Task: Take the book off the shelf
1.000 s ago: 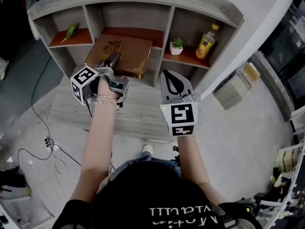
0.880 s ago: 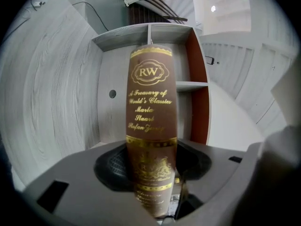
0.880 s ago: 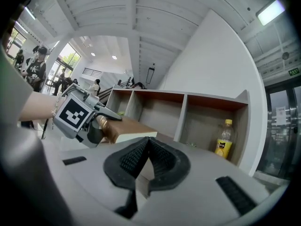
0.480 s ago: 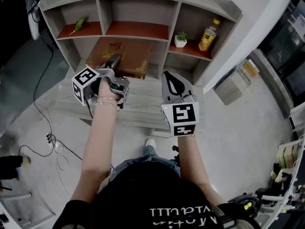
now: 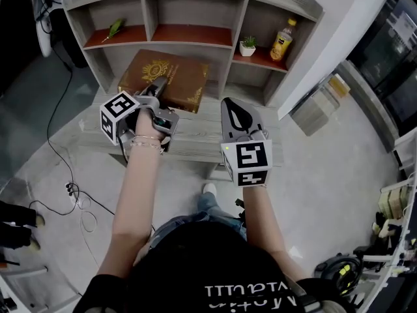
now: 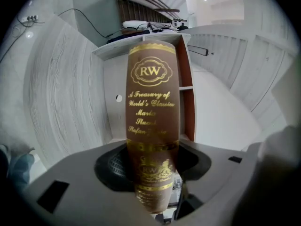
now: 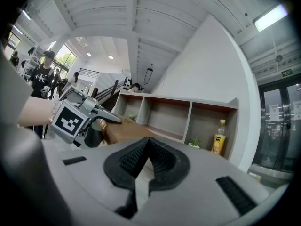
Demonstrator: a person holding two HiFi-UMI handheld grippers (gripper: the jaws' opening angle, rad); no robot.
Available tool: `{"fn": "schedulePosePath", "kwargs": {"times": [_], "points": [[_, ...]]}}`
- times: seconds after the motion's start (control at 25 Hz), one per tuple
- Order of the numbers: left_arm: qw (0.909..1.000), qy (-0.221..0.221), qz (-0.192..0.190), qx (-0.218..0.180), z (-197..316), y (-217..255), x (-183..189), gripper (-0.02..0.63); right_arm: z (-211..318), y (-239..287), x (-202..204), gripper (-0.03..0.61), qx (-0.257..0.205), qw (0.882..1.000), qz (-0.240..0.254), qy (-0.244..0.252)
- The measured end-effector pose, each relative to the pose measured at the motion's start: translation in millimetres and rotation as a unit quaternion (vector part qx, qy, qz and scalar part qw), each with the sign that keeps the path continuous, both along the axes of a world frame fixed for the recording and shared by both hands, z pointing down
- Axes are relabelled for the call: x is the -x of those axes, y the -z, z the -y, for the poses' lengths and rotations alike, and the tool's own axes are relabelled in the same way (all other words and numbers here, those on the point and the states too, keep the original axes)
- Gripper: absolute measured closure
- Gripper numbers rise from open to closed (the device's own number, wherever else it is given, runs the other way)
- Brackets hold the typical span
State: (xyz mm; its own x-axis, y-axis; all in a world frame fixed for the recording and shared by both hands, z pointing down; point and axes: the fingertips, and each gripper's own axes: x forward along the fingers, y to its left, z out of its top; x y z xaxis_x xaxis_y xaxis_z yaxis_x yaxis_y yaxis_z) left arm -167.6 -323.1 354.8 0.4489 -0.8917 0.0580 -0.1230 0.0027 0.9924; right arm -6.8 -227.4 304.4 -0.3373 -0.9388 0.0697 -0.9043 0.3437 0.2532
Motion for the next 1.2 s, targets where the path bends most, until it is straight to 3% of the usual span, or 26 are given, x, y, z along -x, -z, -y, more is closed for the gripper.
{"fn": "schedulePosePath", "kwargs": {"times": [0.2,0.76,0.92,1.2], "points": [[0.9999,-0.007,0.009,-0.003,-11.1,-3.2,5.0,0.383,-12.1,-2.6,5.3,0.563,0.002,1.0,-0.003,-0.006],[0.9856,-0.016,0.151,-0.074,-7.2,13.6,-6.6,0.385,5.8,3.9,1.3,0.563,0.001,1.0,-0.004,0.013],[0.9747,-0.009,0.2,-0.099,-2.4,19.3,-11.7,0.385,18.5,7.8,-7.1,0.563,-0.002,1.0,-0.005,0.019],[0.9472,0.005,0.286,-0.145,10.9,26.1,-21.9,0.385,46.3,8.0,-17.5,0.563,-0.003,0.999,-0.001,0.037]]}}
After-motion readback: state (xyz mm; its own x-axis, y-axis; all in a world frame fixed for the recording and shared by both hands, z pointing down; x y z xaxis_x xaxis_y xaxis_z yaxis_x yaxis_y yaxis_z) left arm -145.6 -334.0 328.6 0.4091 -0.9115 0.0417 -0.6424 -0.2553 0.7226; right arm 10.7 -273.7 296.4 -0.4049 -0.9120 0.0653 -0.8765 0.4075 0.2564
